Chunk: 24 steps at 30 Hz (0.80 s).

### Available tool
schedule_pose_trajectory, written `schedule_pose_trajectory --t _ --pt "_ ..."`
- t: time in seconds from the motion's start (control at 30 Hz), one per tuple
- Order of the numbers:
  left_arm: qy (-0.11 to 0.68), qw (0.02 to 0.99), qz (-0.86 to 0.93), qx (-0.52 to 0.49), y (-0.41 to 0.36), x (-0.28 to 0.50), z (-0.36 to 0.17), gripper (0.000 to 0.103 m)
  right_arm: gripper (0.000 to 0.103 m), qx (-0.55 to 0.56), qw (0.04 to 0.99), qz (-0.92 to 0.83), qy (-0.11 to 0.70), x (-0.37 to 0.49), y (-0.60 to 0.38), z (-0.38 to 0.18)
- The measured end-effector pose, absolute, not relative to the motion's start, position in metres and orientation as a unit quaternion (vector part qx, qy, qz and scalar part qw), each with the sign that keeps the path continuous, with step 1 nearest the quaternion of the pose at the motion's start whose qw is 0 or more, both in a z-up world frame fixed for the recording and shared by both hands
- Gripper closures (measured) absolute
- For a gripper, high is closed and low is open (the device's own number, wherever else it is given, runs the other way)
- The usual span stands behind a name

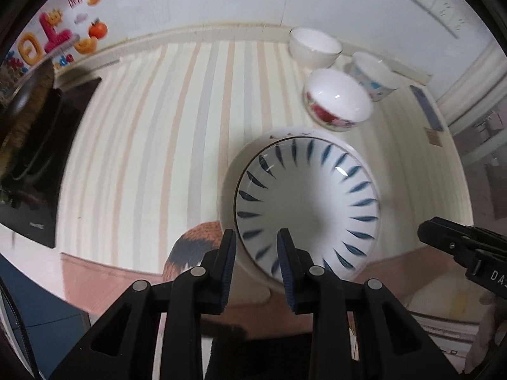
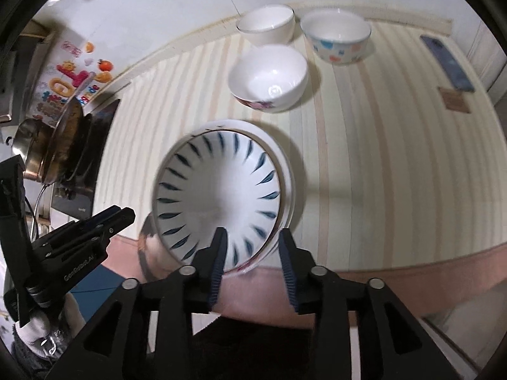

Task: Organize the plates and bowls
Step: 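Lower the plate stack onto the counter and open both tools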

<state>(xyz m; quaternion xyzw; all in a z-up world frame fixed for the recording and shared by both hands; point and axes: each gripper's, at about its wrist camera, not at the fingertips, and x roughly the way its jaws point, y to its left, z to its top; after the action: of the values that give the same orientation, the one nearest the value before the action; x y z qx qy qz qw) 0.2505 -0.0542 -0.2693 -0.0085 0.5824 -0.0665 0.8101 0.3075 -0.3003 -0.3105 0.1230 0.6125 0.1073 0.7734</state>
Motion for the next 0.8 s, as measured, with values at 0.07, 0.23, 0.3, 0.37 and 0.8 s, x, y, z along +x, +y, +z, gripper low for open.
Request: schedule_pose_trajectory --t 0.07,0.23,0.3,0.37,0.8 --pt "0.576 0.814 -0.071 -0.006 -0.056 0.234 -0.251 0.072 0.054 0.12 0.78 0.105 0.605 0.292 -0.298 -0.294" --pt "0.557 0.827 -0.076 0.007 -0.052 0.207 -0.219 0.053 0.036 0.112 0.795 0.099 0.588 0.255 -0.29 -0.257" --pt "0.548 0.833 -0.078 0.009 -0.051 0.198 -0.209 0.039 0.033 0.11 0.799 0.098 0.582 0.242 -0.286 -0.245" --pt "0.539 0.838 -0.082 0.008 -0.05 0.189 -0.199 0.029 0.029 0.111 0.804 0.097 0.576 0.228 -0.283 -0.233" --pt "0.529 0.842 -0.106 -0.009 -0.041 0.15 -0.165 0.028 0.02 0.107 0.825 0.097 0.546 0.168 -0.271 -0.175"
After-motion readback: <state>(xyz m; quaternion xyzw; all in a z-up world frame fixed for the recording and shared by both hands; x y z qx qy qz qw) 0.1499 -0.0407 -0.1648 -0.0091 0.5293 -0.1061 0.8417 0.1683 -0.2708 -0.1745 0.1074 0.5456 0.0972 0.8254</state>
